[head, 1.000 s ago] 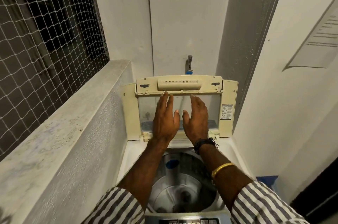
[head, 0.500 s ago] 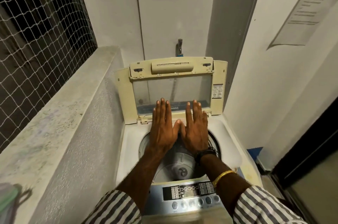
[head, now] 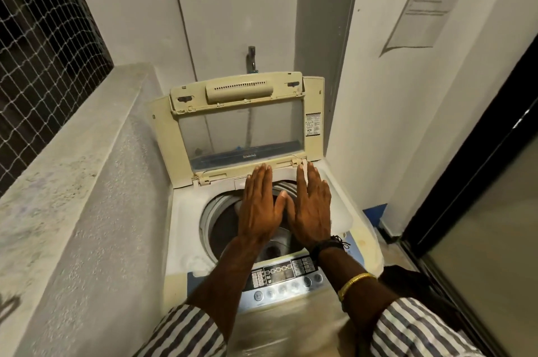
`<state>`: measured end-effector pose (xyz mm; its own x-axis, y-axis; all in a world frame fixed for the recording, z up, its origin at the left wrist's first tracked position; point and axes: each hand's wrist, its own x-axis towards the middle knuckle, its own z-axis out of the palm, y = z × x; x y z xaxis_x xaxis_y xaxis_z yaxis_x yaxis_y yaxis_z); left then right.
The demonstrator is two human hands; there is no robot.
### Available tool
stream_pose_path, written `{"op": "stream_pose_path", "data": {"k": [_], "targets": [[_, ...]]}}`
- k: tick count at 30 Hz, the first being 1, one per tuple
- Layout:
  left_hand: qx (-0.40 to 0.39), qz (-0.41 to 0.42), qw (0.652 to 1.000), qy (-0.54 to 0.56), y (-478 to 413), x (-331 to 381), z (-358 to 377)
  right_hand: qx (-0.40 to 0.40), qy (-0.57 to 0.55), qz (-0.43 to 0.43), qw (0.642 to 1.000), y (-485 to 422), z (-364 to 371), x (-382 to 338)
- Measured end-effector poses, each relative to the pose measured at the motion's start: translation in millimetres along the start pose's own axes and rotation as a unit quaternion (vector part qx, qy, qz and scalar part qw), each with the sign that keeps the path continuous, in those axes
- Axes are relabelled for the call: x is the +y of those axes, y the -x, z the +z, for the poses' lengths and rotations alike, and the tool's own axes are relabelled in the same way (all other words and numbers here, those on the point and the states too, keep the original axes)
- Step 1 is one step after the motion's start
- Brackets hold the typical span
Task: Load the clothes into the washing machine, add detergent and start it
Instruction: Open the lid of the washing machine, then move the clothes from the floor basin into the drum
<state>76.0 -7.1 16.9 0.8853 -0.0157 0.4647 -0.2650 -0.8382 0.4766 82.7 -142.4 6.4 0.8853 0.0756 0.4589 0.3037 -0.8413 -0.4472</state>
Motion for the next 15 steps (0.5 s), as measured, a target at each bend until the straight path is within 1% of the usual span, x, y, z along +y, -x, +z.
{"op": "stream_pose_path", "data": {"k": [3, 9, 12, 15], "targets": [[0.01, -0.015, 0.998, 0.057, 4, 23, 7, 0.0, -0.027, 0.016, 1.0, 8, -13, 14], [0.051, 0.028, 0.994, 0.095, 16, 83, 28, 0.015, -0.046, 0.033, 0.998, 32, -56, 56], [0.047, 0.039, 0.993, 0.106, 25, 115, 47, 0.008, -0.036, 0.056, 0.998, 47, -77, 86], [0.035, 0.017, 0.99, 0.139, 35, 144, 67, -0.002, -0.042, 0.086, 0.995, 63, -95, 112]]}}
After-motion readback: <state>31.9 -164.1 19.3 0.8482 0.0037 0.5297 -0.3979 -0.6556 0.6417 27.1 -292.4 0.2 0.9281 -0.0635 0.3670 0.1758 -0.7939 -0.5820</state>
